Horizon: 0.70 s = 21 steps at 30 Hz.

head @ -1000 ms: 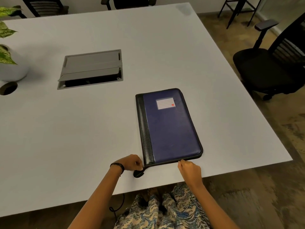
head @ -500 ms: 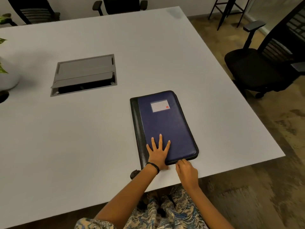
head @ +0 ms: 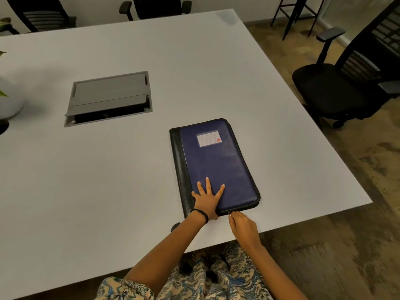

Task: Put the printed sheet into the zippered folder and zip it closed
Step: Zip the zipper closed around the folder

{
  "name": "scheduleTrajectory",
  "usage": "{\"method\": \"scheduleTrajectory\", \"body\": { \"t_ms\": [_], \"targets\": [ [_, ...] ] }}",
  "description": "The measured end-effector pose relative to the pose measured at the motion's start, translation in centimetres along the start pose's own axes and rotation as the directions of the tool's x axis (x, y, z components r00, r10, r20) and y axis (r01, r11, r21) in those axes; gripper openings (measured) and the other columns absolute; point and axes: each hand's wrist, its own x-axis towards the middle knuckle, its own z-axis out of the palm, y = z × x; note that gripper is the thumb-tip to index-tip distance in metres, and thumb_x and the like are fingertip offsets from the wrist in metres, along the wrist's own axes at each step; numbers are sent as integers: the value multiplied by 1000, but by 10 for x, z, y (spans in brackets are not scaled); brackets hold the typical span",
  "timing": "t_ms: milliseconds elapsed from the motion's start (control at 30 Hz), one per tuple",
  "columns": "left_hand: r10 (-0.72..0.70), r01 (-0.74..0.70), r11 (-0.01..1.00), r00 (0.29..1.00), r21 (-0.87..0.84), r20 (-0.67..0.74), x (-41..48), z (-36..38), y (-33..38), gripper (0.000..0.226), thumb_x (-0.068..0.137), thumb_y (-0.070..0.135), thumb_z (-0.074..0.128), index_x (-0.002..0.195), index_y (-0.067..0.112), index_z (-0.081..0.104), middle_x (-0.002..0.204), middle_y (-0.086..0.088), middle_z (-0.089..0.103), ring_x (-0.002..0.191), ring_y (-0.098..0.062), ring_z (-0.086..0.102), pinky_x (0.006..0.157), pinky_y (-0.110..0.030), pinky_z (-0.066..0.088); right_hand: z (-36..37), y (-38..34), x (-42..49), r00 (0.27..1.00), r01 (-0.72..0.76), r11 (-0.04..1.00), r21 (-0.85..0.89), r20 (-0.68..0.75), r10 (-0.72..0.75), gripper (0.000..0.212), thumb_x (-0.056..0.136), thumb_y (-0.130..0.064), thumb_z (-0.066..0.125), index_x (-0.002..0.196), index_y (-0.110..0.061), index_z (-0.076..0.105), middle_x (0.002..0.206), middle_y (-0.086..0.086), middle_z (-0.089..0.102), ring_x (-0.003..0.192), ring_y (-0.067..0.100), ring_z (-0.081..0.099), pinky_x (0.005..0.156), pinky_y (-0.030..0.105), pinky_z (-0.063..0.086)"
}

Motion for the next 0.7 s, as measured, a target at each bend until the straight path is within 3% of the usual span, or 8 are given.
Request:
{"method": "scheduleTrajectory", "body": {
  "t_ms": [167, 333, 500, 700],
  "targets": [
    [8, -8, 999, 1000, -32, 22, 1, -4, 0, 108, 79, 32, 72, 148, 32, -10, 156, -23, -18, 140, -54, -10, 110, -71, 14, 5, 4, -1, 999, 46, 999, -16, -18, -46, 26, 50, -11, 91, 54, -14, 66, 48, -3, 65, 37, 7, 59, 31, 13, 40],
    [16, -15, 999, 1000, -50, 27, 1, -4, -2, 106, 79, 33, 72, 148, 33, -9, 156, -23, -19, 140, -54, -11, 110, -71, 12, 14, -1, 0, 990, 135, 986, -102, 63, -129, 30, 40, -18, 94, 52, -19, 67, 47, -4, 64, 40, 5, 60, 32, 13, 41],
    [15, -14, 999, 1000, -49, 23, 2, -3, -2, 107, 78, 33, 73, 148, 32, -9, 156, -23, -18, 140, -54, -11, 110, -71, 13, 11, 1, 1, 989, 149, 985, -87, 39, -146, 27, 54, -16, 88, 53, -19, 61, 47, -3, 61, 39, 6, 56, 30, 15, 38],
    [19, -18, 1000, 999, -22, 36, 1, -4, -2, 109, 78, 31, 73, 148, 32, -10, 156, -23, -19, 140, -54, -10, 110, -71, 15, -6, 22, 4, 996, 89, 990, -112, 0, -89, 32, 55, -6, 85, 47, -13, 55, 43, -1, 56, 35, 11, 51, 27, 15, 33]
  ]
}}
